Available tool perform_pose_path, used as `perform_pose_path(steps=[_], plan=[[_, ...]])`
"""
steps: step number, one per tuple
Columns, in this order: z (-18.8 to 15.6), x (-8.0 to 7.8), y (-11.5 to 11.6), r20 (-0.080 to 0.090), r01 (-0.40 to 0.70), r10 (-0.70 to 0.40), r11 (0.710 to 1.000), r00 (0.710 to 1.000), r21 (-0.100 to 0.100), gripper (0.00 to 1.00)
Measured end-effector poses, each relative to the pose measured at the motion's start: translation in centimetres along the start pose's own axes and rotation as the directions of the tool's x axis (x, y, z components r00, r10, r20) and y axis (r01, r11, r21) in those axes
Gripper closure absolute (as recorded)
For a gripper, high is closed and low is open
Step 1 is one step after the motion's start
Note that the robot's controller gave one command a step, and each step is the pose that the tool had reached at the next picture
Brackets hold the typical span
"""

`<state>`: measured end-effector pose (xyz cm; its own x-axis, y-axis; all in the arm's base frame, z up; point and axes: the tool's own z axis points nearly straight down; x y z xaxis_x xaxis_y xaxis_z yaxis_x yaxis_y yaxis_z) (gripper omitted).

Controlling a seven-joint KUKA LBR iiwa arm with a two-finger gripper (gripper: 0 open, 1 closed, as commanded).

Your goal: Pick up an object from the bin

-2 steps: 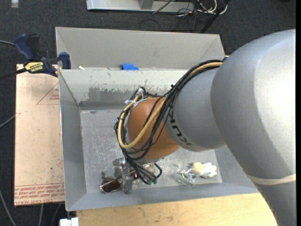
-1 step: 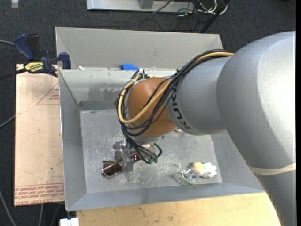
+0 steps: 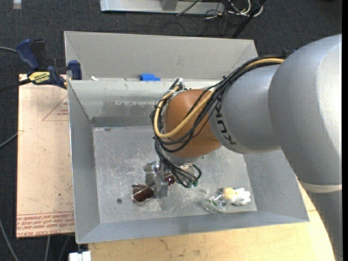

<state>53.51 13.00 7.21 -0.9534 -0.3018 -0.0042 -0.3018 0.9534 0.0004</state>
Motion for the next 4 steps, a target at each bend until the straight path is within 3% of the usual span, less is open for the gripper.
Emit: perform_pose_path(steps=[1,2,3,4], plan=[[0.2,-1.3,-4.7,-0.002,0.017,-0.017,1.000,1.000,-0.002,1.00],[0.2,-0.7,-4.2,-0.001,0.049,-0.049,0.999,0.999,0.001,1.00],[-3.1,-2.4,-4.2,-0.007,0.059,-0.059,0.998,0.998,-0.002,1.00],[-5.9,-1.1,-3.0,-0.001,0.057,-0.057,0.998,0.998,0.000,1.00]])
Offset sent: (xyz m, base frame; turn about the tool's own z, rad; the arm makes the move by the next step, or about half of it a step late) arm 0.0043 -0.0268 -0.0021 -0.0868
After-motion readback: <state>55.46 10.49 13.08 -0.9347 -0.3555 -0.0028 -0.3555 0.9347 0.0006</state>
